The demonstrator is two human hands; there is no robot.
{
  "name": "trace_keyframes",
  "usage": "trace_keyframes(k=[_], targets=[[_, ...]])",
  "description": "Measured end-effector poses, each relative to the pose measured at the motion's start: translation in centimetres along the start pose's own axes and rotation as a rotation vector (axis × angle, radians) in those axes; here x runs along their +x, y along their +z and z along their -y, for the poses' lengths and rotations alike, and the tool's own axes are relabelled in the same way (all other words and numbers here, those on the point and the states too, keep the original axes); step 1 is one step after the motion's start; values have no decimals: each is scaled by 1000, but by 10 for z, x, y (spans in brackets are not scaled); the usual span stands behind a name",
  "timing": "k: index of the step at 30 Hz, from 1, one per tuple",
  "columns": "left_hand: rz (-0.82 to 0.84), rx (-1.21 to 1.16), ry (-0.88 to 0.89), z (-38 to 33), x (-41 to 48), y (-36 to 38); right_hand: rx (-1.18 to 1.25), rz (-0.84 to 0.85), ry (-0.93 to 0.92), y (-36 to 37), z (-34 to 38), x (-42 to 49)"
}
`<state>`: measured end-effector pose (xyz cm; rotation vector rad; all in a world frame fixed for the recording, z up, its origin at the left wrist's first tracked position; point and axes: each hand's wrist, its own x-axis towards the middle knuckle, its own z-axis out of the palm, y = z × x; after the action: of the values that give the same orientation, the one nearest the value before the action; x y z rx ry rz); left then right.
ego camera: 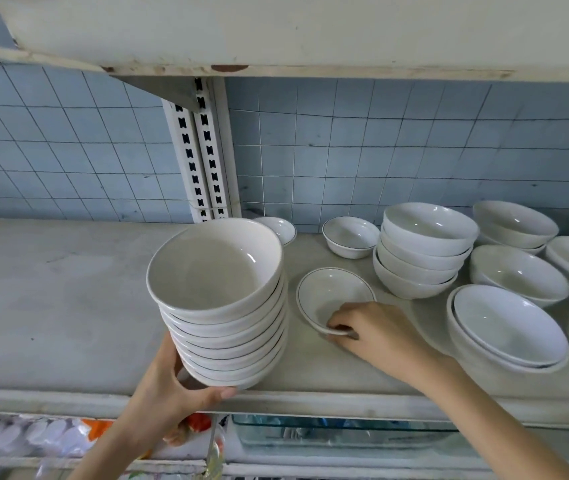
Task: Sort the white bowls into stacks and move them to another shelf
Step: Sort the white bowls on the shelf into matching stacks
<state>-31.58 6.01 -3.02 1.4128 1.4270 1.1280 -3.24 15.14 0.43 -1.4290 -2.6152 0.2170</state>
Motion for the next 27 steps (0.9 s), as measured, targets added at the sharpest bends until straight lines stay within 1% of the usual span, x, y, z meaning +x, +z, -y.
trace_keyframes(k=[2,3,4,6,8,9,11,14,17,20,22,27], targets=[[5,10,6,-1,0,-3,61,155,27,-9,-1,2],[5,21,12,-3,1,-4,155,209,55,-15,-2,5],[5,31,21,-4,1,-5,286,219,77,-21,-2,9],[15,45,40,-6,2,-6,503,132,77,-34,-3,24],[25,50,39,-6,2,-7,593,17,63,-42,-4,49],[30,46,33,-6,2,-7,582,-25,50,-41,-6,65],[34,43,19,-6,2,-7,478,-57,10,-33,-12,99],[33,56,14,-6,2,-8,339,-14,-2,-9,-21,145],[14,65,-10,-6,1,-8,211,46,-18,9,-26,171],[-6,69,-48,-8,1,-8,76,92,-5,14,-28,180],[-20,51,-72,-10,1,-7,21,73,-13,14,-26,179],[-30,31,-117,-15,1,-5,10,33,-36,9,-21,163]])
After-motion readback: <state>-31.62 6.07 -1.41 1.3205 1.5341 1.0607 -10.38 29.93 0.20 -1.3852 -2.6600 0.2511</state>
